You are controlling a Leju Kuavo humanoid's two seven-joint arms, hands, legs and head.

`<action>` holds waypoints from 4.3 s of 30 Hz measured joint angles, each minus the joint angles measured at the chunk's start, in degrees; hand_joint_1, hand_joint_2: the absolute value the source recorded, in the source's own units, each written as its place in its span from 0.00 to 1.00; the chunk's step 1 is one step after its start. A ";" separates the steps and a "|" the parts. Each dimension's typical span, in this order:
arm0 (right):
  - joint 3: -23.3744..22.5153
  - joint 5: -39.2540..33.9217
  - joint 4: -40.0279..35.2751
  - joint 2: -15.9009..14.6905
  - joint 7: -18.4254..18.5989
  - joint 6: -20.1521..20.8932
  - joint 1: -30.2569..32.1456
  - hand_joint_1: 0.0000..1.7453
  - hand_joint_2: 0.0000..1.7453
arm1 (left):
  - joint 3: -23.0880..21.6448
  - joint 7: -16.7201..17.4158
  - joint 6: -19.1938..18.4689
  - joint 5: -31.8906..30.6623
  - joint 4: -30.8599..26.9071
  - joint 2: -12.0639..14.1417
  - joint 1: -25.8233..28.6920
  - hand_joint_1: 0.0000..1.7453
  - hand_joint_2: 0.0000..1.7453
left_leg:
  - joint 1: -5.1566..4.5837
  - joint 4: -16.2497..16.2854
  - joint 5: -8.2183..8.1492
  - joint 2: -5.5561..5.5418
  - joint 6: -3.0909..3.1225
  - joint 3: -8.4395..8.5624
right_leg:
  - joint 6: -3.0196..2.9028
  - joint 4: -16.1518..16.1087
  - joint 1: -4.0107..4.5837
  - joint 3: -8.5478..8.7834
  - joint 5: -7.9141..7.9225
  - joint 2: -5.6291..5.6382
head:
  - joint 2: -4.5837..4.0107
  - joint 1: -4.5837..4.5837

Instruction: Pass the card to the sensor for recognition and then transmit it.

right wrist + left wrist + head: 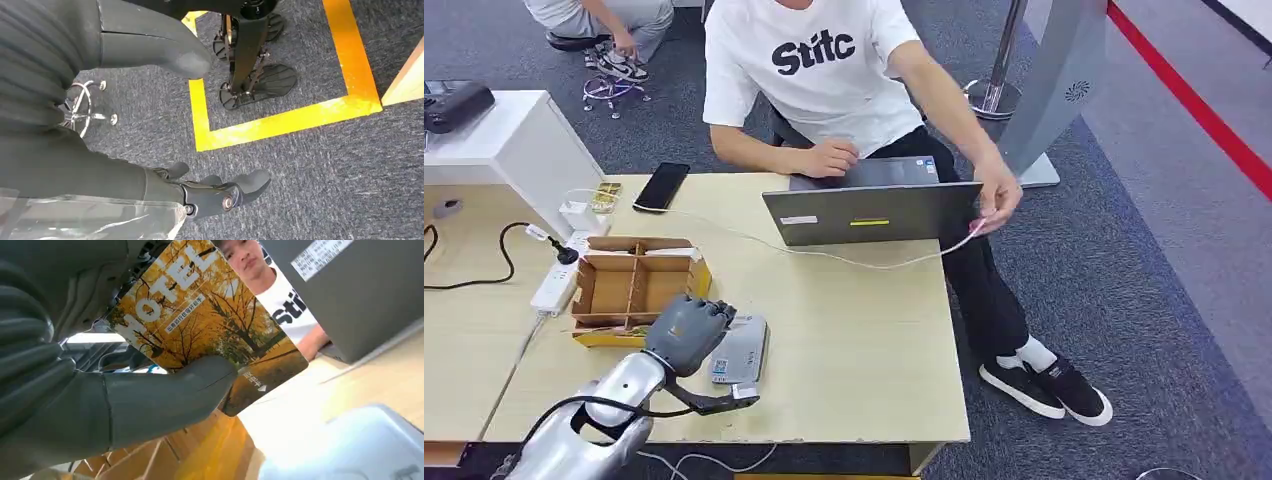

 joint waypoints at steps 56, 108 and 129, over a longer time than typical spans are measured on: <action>-1.68 3.37 0.00 0.37 2.19 0.48 -0.02 0.00 1.00 | 28.13 1.09 -0.79 0.59 -8.11 -3.06 -5.33 1.00 1.00 | 0.01 0.00 0.14 0.00 -0.01 -0.06 | -0.06 0.03 0.01 -0.06 0.13 -0.01 | 0.00 0.00; -5.73 3.54 -0.02 1.22 2.36 0.37 0.08 0.00 1.00 | 23.43 0.48 1.64 -0.22 -14.14 -1.71 16.09 0.00 1.00 | 0.01 -0.02 0.13 0.01 -0.05 -0.22 | -0.08 0.01 0.01 -0.23 0.15 0.01 | 0.00 0.04; -5.73 4.39 -0.02 1.31 2.64 0.35 0.03 0.00 1.00 | 23.54 0.66 3.50 -1.00 -3.80 -3.70 13.35 0.54 1.00 | 0.02 -0.03 0.13 0.01 -0.06 -0.23 | -0.08 0.02 0.02 -0.23 0.15 0.01 | 0.00 0.04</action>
